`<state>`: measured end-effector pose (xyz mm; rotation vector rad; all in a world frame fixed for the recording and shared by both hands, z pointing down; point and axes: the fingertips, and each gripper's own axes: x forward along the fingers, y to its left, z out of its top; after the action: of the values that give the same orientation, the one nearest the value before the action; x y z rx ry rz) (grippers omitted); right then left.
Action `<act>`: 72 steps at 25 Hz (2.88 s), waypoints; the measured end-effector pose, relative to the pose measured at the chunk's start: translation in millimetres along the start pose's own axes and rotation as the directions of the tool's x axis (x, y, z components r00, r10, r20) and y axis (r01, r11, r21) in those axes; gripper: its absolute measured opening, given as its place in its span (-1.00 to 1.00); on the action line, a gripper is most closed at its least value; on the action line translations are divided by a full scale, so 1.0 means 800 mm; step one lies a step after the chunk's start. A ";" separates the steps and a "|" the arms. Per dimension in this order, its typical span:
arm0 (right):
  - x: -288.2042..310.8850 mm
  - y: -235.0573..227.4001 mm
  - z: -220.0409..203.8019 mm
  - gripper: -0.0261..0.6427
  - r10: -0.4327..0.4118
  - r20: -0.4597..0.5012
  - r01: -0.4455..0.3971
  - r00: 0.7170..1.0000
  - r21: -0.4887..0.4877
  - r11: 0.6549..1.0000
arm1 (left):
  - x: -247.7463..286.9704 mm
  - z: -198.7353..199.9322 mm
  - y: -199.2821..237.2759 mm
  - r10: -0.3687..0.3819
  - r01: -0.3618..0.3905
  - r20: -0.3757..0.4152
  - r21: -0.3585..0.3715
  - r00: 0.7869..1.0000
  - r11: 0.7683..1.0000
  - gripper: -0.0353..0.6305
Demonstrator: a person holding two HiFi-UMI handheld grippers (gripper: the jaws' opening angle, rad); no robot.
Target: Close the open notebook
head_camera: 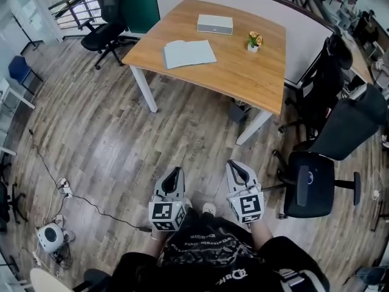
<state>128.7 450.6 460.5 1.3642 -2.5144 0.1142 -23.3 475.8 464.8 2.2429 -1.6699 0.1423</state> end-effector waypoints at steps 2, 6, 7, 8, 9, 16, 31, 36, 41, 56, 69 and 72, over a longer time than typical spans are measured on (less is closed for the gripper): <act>0.005 0.004 0.000 -0.63 0.022 0.002 -0.022 1.000 0.022 1.000 | -0.001 0.005 0.000 -0.042 0.042 0.011 -0.007 0.999 0.999 -0.68; 0.016 0.007 0.003 0.07 0.029 0.009 -0.030 1.000 0.053 0.998 | 0.001 0.010 0.001 -0.129 0.129 0.012 -0.008 0.992 0.992 0.03; 0.019 0.008 0.003 0.13 0.023 0.006 -0.024 1.000 0.060 0.998 | 0.001 0.010 0.003 -0.140 0.140 0.009 0.002 0.990 0.990 0.03; 0.022 0.009 0.002 0.17 0.018 0.003 -0.018 1.000 0.066 0.998 | 0.003 0.011 0.006 -0.149 0.149 0.008 0.012 0.989 0.989 0.05; 0.025 0.010 0.001 0.17 0.016 0.001 -0.016 1.000 0.071 0.997 | 0.004 0.012 0.009 -0.157 0.157 0.008 0.020 0.988 0.987 0.05; 0.049 0.034 0.008 0.17 -0.004 -0.008 0.004 1.000 0.062 0.998 | 0.009 0.016 0.044 -0.187 0.187 -0.003 0.037 0.982 0.982 0.08; 0.104 0.034 -0.019 0.17 0.086 -0.081 -0.082 0.993 0.043 0.996 | 0.064 0.007 0.075 -0.153 0.153 -0.045 -0.004 0.987 0.988 0.07; 0.155 -0.008 -0.008 0.17 0.141 -0.085 -0.140 0.986 0.021 0.990 | 0.114 0.031 0.082 -0.090 0.090 -0.030 -0.009 0.995 0.996 0.07; 0.218 -0.066 0.015 0.17 0.187 -0.061 -0.188 0.980 -0.003 0.982 | 0.181 0.053 0.087 -0.030 0.029 -0.025 -0.035 0.999 0.999 0.07; 0.326 -0.193 0.027 0.12 0.276 -0.067 -0.279 0.959 -0.046 0.959 | 0.333 0.068 0.068 0.075 -0.080 -0.062 -0.077 0.995 0.994 0.07; 0.389 -0.219 0.034 0.09 0.266 -0.070 -0.263 0.961 0.047 0.964 | 0.401 0.069 0.109 0.079 -0.093 -0.096 -0.157 0.992 0.983 0.07; 0.414 -0.224 0.041 0.08 0.250 -0.075 -0.247 0.965 0.054 0.968 | 0.424 0.078 0.128 0.062 -0.078 -0.106 -0.148 0.992 0.986 0.07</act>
<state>100.4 76.9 510.5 1.0299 -2.6161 0.2716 -24.8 120.6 522.3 2.0326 -1.6488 0.1385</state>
